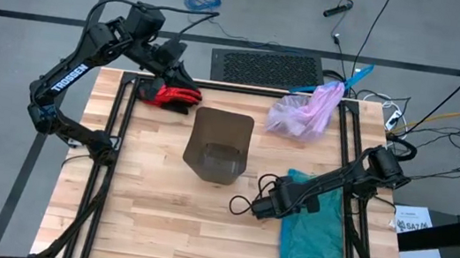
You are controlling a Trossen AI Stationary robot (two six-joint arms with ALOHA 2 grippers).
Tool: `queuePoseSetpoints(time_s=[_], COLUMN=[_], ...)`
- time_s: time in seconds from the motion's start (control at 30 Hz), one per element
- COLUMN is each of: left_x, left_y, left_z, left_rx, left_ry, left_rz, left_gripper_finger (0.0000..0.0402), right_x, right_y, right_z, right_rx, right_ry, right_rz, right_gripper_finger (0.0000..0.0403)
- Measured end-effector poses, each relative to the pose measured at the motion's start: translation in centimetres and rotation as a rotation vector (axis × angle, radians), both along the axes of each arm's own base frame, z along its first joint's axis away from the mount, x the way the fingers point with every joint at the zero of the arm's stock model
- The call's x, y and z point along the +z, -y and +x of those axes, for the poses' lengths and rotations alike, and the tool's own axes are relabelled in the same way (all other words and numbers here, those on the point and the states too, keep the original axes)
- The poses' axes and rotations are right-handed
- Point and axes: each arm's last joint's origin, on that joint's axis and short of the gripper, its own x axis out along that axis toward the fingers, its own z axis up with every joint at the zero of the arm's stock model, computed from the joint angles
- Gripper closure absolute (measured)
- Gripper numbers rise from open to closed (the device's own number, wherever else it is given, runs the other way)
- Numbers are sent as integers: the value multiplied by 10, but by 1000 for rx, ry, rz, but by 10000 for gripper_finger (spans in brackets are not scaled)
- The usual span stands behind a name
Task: Place trash/remove bag and relplace
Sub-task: Insert the new blue trash bag into the trash bin
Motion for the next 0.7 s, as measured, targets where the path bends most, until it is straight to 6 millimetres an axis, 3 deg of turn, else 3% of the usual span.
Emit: queuePoseSetpoints(time_s=[0.3, 0.47, 0.57, 0.7], left_x=[2, 2, 2, 3], left_y=[1, 1, 1, 1], left_z=[-1, -1, -1, -1], left_rx=[0, 0, 0, 0], left_ry=[13, 15, 15, 20], left_rz=[11, 13, 13, 17], left_gripper_finger=[402, 402, 402, 402], right_x=[53, 55, 53, 52], right_y=[1, 1, 4, 9], right_z=[5, 8, 11, 14], right_rx=[16, -15, -27, -45], right_ry=[40, 56, 81, 71], right_rz=[-74, -77, -79, -89], right_gripper_finger=[403, 396, 365, 296])
